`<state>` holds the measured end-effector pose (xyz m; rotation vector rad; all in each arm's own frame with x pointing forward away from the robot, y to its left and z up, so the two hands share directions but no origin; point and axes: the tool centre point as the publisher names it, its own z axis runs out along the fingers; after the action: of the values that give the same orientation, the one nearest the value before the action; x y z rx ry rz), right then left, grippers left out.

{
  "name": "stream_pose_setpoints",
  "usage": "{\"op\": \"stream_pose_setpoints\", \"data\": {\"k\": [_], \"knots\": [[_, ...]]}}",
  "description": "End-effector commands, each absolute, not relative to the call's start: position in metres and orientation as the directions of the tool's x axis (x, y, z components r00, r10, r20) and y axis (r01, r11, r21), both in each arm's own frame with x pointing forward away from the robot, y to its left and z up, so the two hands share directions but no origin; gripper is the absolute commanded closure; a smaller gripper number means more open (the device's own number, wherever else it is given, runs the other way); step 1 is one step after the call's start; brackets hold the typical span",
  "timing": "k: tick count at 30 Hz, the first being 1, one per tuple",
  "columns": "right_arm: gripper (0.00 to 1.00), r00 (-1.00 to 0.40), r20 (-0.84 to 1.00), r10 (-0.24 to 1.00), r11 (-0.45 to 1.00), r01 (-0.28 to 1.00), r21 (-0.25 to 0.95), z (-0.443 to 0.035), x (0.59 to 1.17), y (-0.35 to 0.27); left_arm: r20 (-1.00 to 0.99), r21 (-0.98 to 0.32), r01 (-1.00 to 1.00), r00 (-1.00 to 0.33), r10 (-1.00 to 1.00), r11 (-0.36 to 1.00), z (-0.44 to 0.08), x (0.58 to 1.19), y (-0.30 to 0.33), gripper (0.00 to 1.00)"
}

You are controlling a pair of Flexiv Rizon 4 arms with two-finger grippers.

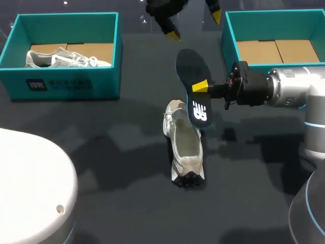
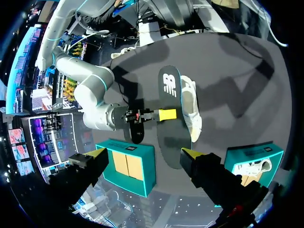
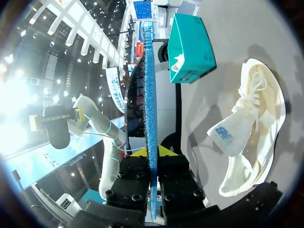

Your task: Take the shoe out of the shoebox, open the shoe tongue, remove and reinsert the insole, then place the shoe into the shoebox

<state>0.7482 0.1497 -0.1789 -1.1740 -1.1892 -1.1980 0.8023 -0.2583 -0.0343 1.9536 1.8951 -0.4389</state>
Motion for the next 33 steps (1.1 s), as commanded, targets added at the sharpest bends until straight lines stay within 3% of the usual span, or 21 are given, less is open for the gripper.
{"op": "stream_pose_setpoints", "data": {"k": [1,20,33], "knots": [[1.00,0.012,0.999,-0.030,0.023,1.000,-0.011,-0.179,0.747,0.150,-0.122,0.015,1.000,0.027,0.992,-0.025,-0.036,0.813,-0.280,0.00],[1.00,0.012,0.999,-0.030,0.023,1.000,-0.011,-0.179,0.747,0.150,0.068,-0.012,1.000,0.006,0.998,-0.005,-0.045,0.824,-0.277,0.00],[1.00,0.012,0.999,-0.030,0.023,1.000,-0.011,-0.179,0.747,0.150,0.052,0.002,1.000,0.006,0.999,-0.006,-0.060,0.819,-0.272,0.00]]}}
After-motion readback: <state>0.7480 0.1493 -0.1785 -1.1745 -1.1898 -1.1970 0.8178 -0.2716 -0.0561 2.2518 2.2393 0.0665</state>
